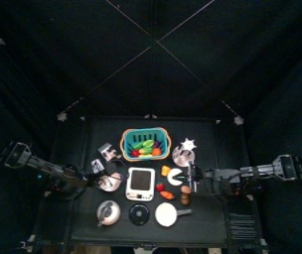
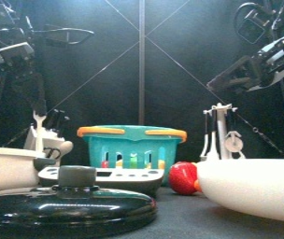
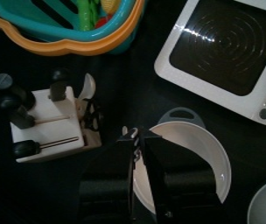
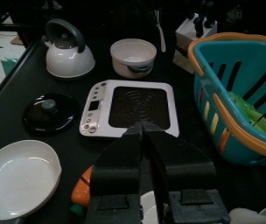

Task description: Drop fork

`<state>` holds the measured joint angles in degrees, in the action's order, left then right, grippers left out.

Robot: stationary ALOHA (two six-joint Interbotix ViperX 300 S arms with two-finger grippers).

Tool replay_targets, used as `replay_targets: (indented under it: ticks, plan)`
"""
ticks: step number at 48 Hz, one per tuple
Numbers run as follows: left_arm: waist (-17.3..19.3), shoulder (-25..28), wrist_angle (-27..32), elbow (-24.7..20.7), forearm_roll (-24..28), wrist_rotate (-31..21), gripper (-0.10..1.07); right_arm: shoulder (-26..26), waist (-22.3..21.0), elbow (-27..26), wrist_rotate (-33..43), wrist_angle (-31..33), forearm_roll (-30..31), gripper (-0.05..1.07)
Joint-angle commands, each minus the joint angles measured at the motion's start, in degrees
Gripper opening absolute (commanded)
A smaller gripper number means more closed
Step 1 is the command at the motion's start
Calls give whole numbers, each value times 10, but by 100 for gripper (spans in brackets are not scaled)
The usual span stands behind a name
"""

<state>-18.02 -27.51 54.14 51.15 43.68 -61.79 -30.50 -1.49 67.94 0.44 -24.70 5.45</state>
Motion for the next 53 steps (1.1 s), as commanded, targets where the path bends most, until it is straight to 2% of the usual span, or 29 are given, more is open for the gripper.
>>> replay_targets:
  ticks: [1,9,16,22,31,53]
  plan:
    - [-1,-1,-7,-7,3,-3,50,-3,3,-10,0,-3,-2,2]
    - [-1,-1,-13,-6,12,-5,50,-3,8,-11,0,-2,-2,2]
    - [-1,5,-48,5,33,-17,50,-3,11,-10,0,-2,-2,2]
    - [16,14,-84,17,53,-38,51,-3,11,-9,0,-2,-2,2]
    - [46,16,-99,31,85,-55,53,-3,11,-8,0,-2,-2,2]
    - [80,15,-122,59,86,-57,66,0,10,-6,1,-2,-2,2]
